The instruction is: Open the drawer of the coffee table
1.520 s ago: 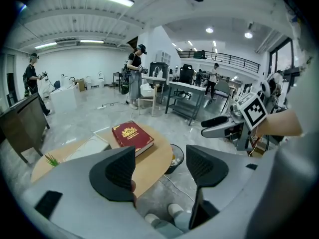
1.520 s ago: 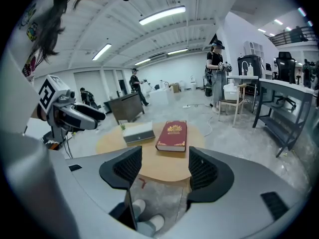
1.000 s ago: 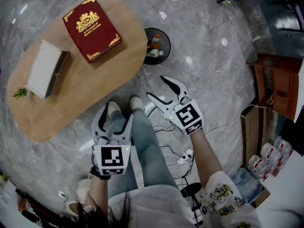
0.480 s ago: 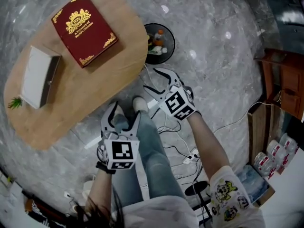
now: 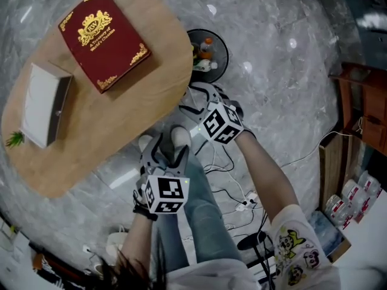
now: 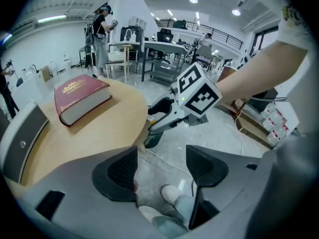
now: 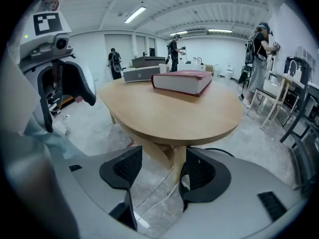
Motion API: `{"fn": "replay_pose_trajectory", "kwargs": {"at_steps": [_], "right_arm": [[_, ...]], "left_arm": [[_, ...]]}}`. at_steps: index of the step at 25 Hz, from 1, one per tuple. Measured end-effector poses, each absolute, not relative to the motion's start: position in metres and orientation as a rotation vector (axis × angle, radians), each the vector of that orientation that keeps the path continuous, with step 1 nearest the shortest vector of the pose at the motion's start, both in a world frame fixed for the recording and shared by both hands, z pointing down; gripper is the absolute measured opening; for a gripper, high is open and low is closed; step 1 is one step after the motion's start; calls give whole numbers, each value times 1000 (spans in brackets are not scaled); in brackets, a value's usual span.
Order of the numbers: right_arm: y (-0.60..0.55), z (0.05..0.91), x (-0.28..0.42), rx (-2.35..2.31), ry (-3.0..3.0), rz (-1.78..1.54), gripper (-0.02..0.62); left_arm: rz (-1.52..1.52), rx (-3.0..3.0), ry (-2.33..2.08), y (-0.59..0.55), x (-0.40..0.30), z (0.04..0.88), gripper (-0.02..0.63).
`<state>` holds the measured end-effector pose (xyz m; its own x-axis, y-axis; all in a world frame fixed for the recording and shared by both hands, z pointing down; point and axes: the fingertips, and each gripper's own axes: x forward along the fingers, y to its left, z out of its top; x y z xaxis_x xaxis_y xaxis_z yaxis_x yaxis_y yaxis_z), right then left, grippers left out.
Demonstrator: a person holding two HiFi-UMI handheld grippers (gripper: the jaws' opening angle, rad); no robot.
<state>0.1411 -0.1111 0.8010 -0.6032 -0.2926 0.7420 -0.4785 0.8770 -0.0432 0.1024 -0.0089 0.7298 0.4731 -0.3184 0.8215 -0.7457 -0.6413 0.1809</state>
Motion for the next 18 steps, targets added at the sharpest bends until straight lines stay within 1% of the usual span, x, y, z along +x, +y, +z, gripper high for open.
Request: {"fn": "replay_pose_trajectory", "kwargs": {"at_steps": [2,3,5,6,12,18], "right_arm": [[-115,806,139,538,-2268,306,258],[-116,808,138,526,-2271,304,245],[-118,814,135,494,-2269,286,193],[-119,817,133,476,-2267,278,184],[-117,828,123,372,-2288,259,173],[-113,828,126,256,-2287,220,133]], "left_arm": [[1077,2185,-874,-5,101,737,295],[1078,2174,-875,-4,99,741,295],[1074,2142,-885,-1,94,749,295],[1071,2127,-892,1,91,752,295],[1083,2102,-911,9,79,759,295],[1087,2107,-908,15,80,758,295]]}}
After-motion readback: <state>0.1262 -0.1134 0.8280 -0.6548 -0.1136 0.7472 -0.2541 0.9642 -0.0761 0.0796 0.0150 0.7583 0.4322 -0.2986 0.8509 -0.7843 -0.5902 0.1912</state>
